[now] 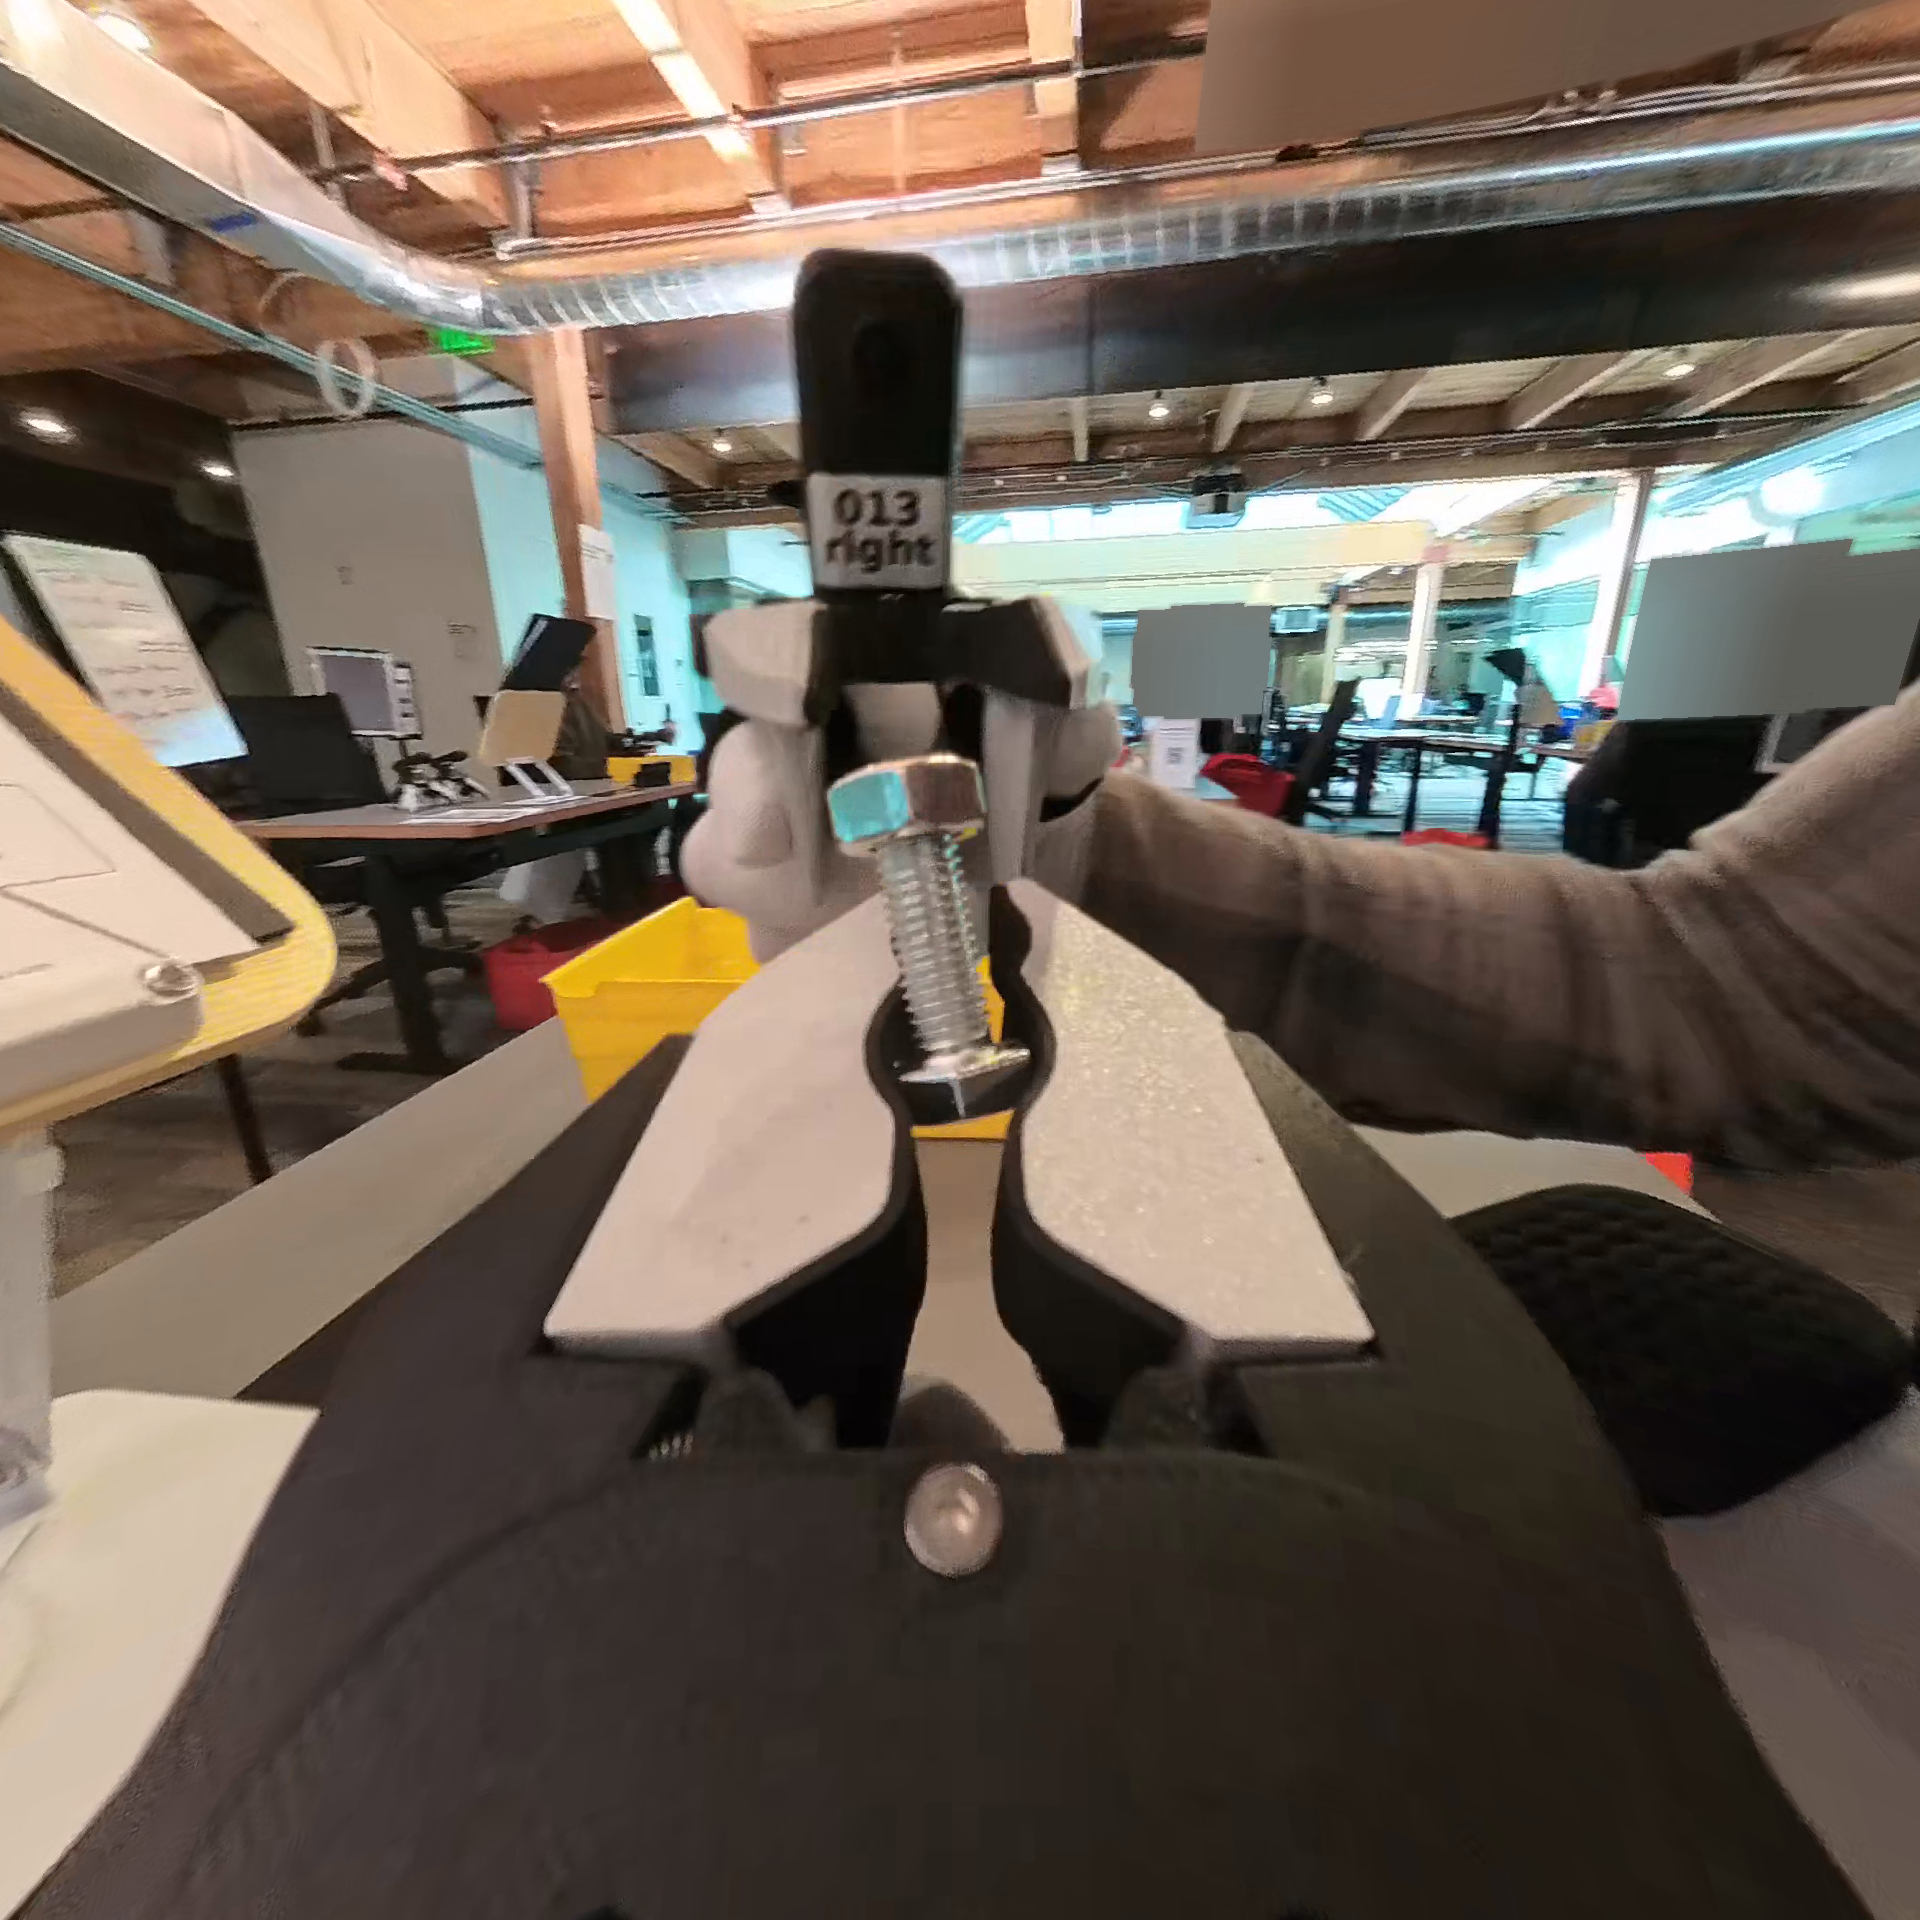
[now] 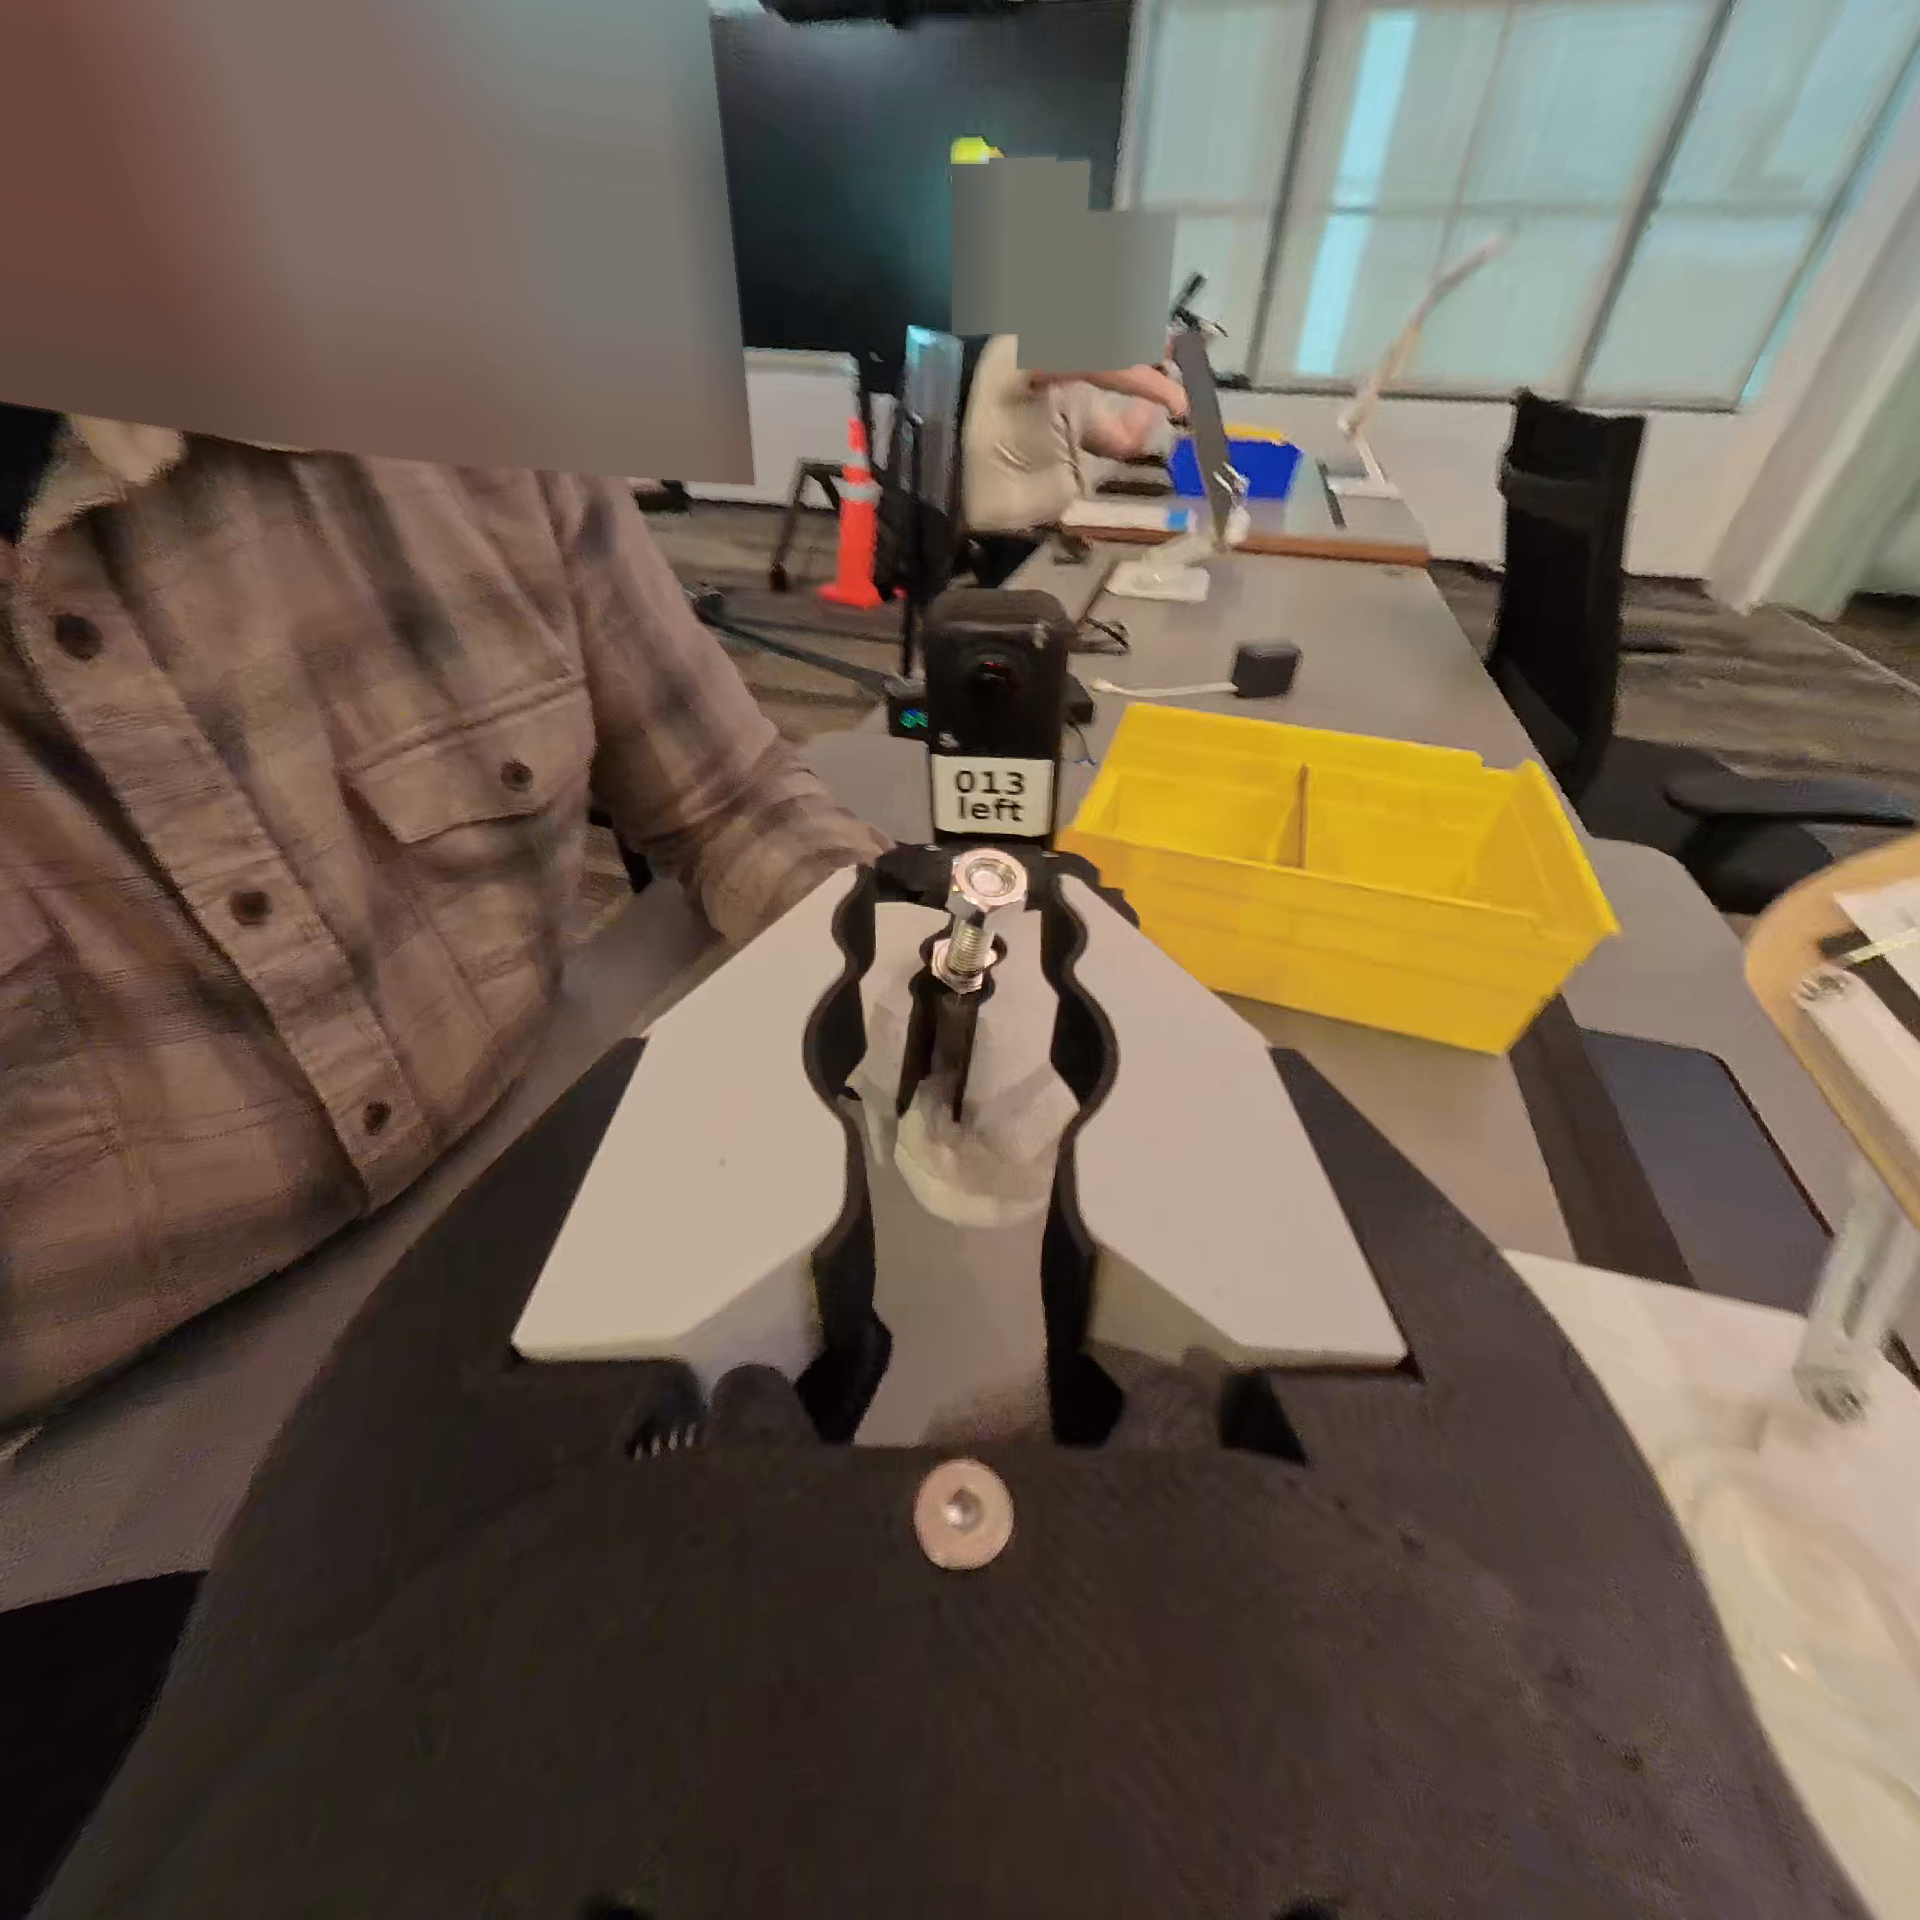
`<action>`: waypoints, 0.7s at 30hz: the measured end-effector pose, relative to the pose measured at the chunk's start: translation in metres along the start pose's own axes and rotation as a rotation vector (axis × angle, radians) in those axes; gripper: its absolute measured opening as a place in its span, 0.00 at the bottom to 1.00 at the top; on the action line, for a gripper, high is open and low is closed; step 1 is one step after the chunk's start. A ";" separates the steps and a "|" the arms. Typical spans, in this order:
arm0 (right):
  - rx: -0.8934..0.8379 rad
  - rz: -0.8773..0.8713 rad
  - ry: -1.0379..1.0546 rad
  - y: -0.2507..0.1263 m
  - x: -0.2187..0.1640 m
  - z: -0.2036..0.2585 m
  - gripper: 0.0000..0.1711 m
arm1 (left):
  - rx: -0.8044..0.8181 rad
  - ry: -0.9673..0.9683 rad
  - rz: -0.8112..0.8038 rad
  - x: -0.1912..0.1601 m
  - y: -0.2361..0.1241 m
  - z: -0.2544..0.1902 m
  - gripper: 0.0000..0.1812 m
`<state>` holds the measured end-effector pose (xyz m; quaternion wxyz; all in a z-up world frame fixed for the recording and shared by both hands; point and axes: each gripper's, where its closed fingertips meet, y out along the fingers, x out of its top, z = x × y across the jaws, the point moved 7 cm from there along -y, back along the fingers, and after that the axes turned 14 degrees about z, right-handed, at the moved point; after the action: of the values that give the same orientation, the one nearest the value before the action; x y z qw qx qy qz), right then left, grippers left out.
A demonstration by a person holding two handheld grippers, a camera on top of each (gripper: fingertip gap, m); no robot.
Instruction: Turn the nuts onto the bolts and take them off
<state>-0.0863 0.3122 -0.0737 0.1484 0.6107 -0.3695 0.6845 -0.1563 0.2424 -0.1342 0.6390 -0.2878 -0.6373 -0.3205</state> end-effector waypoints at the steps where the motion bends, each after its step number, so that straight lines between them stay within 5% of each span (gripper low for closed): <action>1: 0.029 -0.005 -0.005 0.002 -0.002 -0.001 0.19 | -0.018 0.002 0.000 0.001 0.000 -0.001 0.05; 13: 0.335 -0.064 -0.117 0.028 -0.006 -0.006 0.09 | -0.273 -0.030 0.033 0.001 0.002 -0.018 0.05; 21: 0.311 -0.066 -0.068 0.028 -0.009 -0.015 0.09 | -0.157 -0.007 0.059 -0.002 0.002 -0.007 0.05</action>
<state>-0.1132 0.3055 -0.0906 0.0620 0.6609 -0.2434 0.7072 -0.1502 0.2382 -0.1360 0.6215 -0.3566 -0.6037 -0.3494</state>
